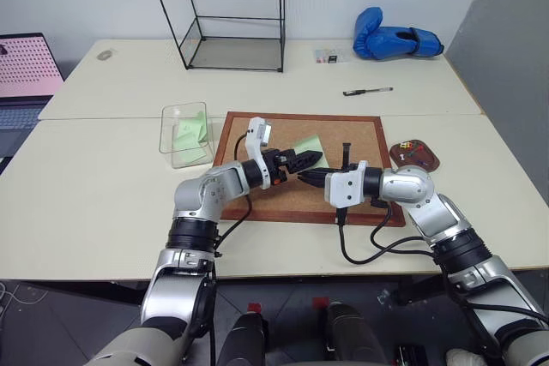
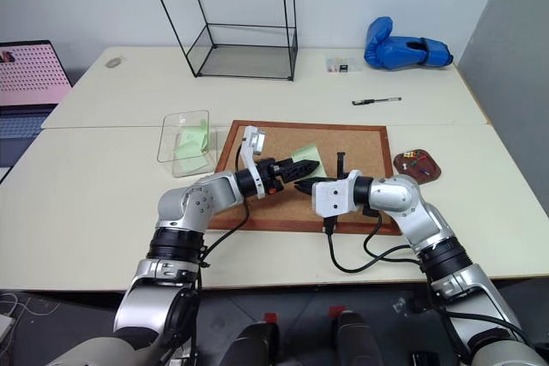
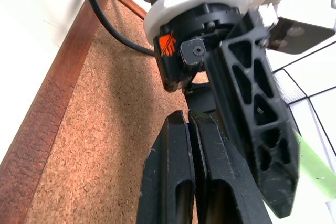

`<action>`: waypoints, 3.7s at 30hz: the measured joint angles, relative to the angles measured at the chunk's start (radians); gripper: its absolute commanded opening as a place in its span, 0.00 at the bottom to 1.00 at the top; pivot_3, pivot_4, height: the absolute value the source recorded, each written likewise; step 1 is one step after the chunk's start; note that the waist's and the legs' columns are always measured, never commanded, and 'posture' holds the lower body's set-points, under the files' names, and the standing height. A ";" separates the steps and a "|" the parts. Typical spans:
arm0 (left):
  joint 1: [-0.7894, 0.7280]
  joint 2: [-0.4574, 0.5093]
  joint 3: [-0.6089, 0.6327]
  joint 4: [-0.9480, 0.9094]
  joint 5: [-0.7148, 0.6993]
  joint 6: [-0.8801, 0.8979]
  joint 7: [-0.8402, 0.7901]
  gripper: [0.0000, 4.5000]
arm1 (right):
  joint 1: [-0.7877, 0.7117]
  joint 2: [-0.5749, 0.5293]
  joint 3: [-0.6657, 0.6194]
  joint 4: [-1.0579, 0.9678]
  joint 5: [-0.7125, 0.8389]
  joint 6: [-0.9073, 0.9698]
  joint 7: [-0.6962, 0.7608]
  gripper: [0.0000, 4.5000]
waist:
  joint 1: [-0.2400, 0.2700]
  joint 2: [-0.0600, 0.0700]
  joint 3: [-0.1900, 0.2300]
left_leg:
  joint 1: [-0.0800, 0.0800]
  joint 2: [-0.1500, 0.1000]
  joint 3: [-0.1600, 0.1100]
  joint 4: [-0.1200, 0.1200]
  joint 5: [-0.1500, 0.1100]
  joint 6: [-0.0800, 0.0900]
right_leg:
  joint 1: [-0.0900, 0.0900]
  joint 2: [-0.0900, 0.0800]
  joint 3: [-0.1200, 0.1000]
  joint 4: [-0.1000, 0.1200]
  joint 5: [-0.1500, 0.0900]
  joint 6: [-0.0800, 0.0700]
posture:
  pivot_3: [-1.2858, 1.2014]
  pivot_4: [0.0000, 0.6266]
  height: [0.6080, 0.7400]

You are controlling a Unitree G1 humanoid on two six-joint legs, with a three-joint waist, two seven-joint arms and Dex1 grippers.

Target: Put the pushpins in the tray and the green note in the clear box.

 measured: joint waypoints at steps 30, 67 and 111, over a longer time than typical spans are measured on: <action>0.046 0.001 0.025 -0.006 -0.001 -0.042 -0.065 0.00 | -0.007 0.023 -0.025 -0.010 0.042 0.019 -0.007 0.00 | 0.002 0.000 0.000 | 0.000 0.000 0.000 0.000 0.000 0.000 | 0.000 0.000 0.000 0.001 0.000 0.000 | 0.52 0.24 1.00; 0.157 0.024 -0.128 -0.240 0.072 -0.168 -0.041 0.00 | 0.170 -0.150 -0.379 0.110 0.058 0.625 -0.387 0.00 | 0.013 0.000 0.000 | 0.000 0.000 0.002 0.001 0.000 0.000 | 0.000 -0.001 0.002 0.001 0.000 0.000 | 0.52 0.24 1.00; 0.095 0.099 -0.112 -0.248 0.107 -0.203 0.020 0.00 | 0.148 -0.214 -0.494 -0.103 0.353 0.840 -0.137 0.92 | 0.012 0.000 0.000 | 0.000 0.000 0.001 0.001 0.000 0.000 | 0.001 0.000 0.001 0.001 0.000 0.000 | 0.52 0.24 1.00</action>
